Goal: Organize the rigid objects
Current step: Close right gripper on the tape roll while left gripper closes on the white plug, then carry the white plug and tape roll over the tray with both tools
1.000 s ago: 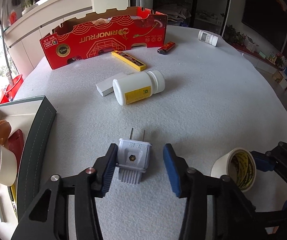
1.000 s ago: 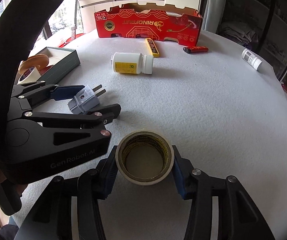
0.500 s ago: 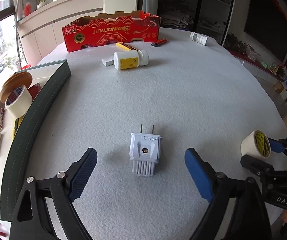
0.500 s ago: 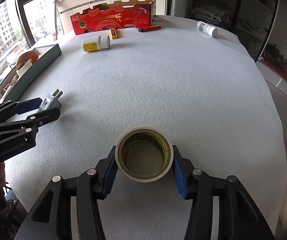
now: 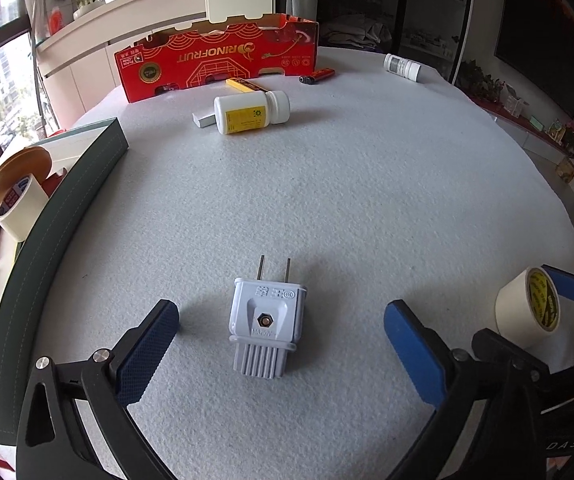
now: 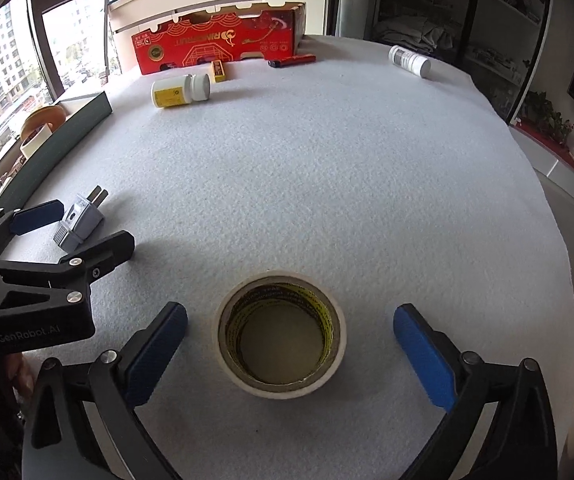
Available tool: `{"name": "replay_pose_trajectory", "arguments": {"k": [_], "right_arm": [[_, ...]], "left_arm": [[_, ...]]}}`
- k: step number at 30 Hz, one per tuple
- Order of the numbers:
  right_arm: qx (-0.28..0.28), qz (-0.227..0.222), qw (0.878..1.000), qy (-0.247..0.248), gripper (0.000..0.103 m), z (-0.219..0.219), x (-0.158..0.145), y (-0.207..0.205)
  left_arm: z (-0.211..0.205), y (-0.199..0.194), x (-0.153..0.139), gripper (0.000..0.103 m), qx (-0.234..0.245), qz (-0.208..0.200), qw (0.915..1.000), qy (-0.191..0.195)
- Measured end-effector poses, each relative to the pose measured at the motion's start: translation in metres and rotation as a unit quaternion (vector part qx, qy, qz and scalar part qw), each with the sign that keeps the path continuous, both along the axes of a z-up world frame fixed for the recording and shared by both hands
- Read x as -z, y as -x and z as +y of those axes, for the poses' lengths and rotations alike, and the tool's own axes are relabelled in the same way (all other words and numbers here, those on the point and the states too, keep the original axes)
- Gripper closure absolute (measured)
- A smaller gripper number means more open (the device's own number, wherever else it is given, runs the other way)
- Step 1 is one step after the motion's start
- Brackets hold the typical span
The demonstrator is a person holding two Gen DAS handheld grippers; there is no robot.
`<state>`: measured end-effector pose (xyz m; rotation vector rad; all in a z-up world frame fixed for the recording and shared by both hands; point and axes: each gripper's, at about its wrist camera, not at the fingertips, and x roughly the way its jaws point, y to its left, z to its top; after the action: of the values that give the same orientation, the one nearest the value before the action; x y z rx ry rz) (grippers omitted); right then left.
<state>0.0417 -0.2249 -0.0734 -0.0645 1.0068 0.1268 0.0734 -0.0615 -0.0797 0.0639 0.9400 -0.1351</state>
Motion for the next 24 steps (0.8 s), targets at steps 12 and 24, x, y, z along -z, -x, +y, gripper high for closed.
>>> {"name": "replay_pose_trajectory", "arguments": {"k": [12, 24], "right_arm": [[0.009, 0.026, 1.0, 0.008, 0.0, 0.002, -0.001, -0.004], [-0.003, 0.033, 0.999, 0.007, 0.053, 0.016, -0.013, 0.005]], "left_arm": [[-0.002, -0.005, 0.0, 0.001, -0.002, 0.018, 0.9998, -0.007], [-0.013, 0.016, -0.015, 0.07, 0.042, 0.035, 0.9983, 0.022]]}}
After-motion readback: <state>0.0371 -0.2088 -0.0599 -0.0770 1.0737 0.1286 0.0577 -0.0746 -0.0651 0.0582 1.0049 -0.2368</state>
